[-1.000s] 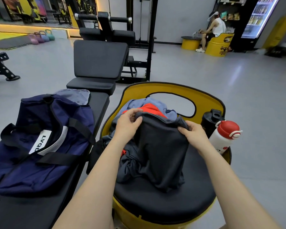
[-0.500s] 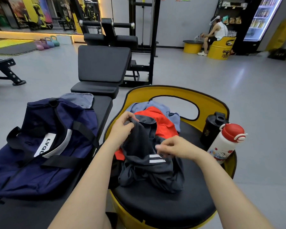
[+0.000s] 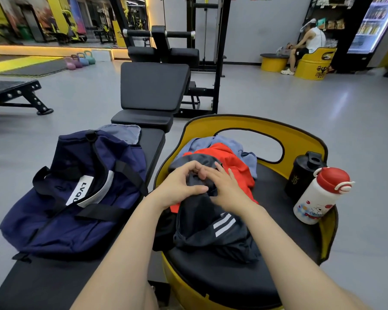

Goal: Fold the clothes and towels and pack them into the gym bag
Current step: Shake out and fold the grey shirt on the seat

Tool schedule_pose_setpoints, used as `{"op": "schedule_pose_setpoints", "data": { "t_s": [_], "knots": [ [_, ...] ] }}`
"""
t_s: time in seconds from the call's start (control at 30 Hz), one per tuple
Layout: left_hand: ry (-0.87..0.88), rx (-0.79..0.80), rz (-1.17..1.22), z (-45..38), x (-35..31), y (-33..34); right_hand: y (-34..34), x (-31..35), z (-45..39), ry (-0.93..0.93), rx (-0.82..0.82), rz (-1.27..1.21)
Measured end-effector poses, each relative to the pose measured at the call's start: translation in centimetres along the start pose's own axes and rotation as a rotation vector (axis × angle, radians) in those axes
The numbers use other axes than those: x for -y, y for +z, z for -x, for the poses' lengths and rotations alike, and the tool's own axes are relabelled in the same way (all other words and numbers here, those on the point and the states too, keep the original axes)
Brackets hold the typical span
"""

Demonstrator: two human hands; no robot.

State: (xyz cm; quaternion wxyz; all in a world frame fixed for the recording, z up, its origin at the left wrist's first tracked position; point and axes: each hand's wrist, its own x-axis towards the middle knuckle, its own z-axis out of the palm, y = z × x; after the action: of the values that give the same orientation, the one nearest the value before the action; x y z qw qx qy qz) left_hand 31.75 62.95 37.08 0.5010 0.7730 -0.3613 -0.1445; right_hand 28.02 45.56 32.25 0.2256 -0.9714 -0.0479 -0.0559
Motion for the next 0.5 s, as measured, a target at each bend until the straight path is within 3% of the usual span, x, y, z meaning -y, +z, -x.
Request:
{"op": "schedule_pose_setpoints", "data": {
  "t_s": [0.23,0.37,0.5],
  "knots": [
    [-0.155,-0.112,-0.543,0.8,-0.4,-1.1,2.6,-0.9,-0.9,0.079,-0.047,0.213],
    [-0.294,-0.268,-0.556,1.1,0.2,-1.7,3.8,-1.8,-0.7,0.064,-0.109,0.359],
    [-0.268,-0.373,-0.489,1.4,1.0,-2.3,4.4,-3.1,-0.7,0.054,-0.277,0.512]
  ]
}}
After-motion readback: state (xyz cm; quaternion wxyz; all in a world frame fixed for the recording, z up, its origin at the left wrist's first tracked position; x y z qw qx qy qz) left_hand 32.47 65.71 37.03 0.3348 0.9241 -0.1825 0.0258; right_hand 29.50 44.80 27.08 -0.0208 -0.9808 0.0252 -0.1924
